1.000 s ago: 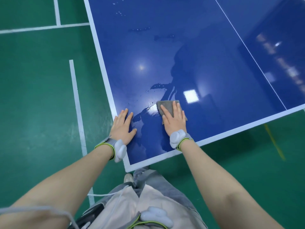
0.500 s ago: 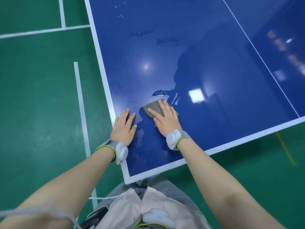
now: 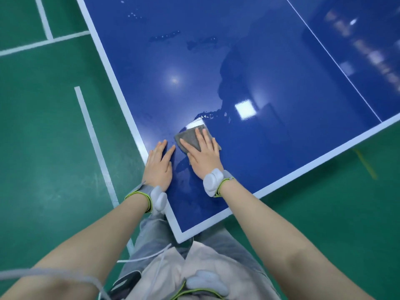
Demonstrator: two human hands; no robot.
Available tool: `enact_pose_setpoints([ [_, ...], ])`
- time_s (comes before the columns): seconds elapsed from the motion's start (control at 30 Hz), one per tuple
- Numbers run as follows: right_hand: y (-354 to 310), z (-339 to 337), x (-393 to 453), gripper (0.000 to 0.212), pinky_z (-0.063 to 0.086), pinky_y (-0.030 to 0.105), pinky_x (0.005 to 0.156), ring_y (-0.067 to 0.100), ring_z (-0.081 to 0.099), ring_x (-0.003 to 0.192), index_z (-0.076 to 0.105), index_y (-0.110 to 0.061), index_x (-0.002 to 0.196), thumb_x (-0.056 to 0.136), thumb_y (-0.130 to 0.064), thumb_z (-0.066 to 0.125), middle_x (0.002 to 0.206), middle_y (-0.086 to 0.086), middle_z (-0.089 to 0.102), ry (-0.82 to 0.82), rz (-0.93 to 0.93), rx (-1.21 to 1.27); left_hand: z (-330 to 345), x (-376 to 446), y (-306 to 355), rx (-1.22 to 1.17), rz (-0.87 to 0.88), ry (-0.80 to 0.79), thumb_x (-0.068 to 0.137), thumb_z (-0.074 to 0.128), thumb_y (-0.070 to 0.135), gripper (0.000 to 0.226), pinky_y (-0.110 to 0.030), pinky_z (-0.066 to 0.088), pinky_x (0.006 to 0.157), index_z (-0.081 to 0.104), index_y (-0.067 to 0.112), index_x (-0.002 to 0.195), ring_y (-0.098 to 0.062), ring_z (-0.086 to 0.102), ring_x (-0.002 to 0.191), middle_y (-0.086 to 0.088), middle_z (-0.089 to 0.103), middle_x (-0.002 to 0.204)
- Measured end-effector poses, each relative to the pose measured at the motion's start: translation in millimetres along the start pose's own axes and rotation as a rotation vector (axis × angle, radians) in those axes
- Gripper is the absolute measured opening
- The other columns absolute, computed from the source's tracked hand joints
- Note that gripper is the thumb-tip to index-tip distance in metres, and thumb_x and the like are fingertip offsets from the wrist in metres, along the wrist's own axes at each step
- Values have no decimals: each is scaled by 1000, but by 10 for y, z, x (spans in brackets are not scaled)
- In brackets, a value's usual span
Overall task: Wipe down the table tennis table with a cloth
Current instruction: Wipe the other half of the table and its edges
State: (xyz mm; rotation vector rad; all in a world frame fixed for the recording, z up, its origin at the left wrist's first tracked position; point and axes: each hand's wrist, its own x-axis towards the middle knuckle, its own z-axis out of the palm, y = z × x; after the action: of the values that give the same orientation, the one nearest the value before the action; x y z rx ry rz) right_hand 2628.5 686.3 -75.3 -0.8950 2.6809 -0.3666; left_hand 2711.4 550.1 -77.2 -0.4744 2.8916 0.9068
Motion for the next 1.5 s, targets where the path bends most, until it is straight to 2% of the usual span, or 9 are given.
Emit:
enact_pose_setpoints([
  [0.1, 214, -27, -70, 46, -8, 33, 115, 23, -2, 147, 39, -34, 142, 99, -17, 41, 159, 6, 8, 50, -17, 75, -107, -11, -70, 14, 79, -99, 96, 36, 2, 46, -27, 0, 115, 31, 8, 142, -26, 10, 144, -12, 17, 153],
  [0.3, -37, 51, -1, 49, -3, 40, 117, 23, -8, 147, 25, -38, 147, 102, -24, 34, 160, 7, -1, 197, 546, 73, -335, 27, -279, 6, 209, -215, 98, 33, 3, 46, -12, -7, 107, 29, 8, 143, -19, 8, 144, -5, 15, 154],
  [0.4, -357, 167, 26, 49, -3, 43, 116, 27, -8, 147, 23, -39, 148, 102, -26, 33, 160, 8, -2, 162, 526, 99, -349, 38, -335, -17, 237, -236, 97, 33, 2, 46, -10, -8, 107, 28, 6, 142, -20, 8, 144, -6, 14, 154],
  [0.6, -774, 350, -125, 47, 40, 57, 96, 39, 49, 126, 64, -31, 121, 85, -24, 35, 135, 16, 53, 166, 360, 84, -406, 84, -462, -48, 315, -264, 95, 37, -2, 47, -8, -5, 107, 29, 0, 141, -22, 15, 143, -10, 22, 151],
  [0.73, -671, 399, -276, 49, 29, 49, 108, 34, 38, 135, 60, -28, 127, 88, -24, 31, 145, 14, 43, 188, 267, 47, -395, 81, -509, -25, 358, -281, 96, 35, 4, 44, -16, -2, 110, 33, 1, 140, -23, 15, 143, -11, 25, 151],
  [0.93, -631, 368, -418, 47, -6, 37, 116, 23, -6, 147, 28, -37, 146, 102, -23, 33, 160, 6, 1, 269, 718, 122, -421, 113, -559, 12, 415, -299, 96, 38, 4, 45, -7, -10, 105, 31, 2, 141, -21, 11, 144, -10, 20, 153],
  [1.17, -1266, 580, -495, 49, 42, 51, 98, 35, 48, 127, 61, -34, 124, 84, -29, 33, 137, 14, 52, 235, 655, 39, -442, 115, -555, 17, 459, -314, 94, 39, -1, 46, -11, -6, 107, 30, -4, 139, -26, 12, 143, -16, 21, 152],
  [1.33, -1161, 715, -757, 46, 29, 43, 109, 32, 43, 132, 61, -31, 125, 88, -28, 35, 142, 14, 47, 258, 446, -39, -463, 73, -592, 44, 486, -319, 94, 41, 2, 46, -18, -1, 110, 32, -3, 139, -27, 14, 143, -16, 22, 151],
  [1.5, -1044, 742, -957, 49, 20, 44, 113, 31, 28, 141, 53, -32, 134, 91, -30, 28, 150, 13, 35, 370, 784, 46, -490, 37, -589, 140, 472, -385, 98, 36, 12, 51, -22, -8, 112, 19, 3, 145, -21, 2, 144, -9, 9, 155],
])
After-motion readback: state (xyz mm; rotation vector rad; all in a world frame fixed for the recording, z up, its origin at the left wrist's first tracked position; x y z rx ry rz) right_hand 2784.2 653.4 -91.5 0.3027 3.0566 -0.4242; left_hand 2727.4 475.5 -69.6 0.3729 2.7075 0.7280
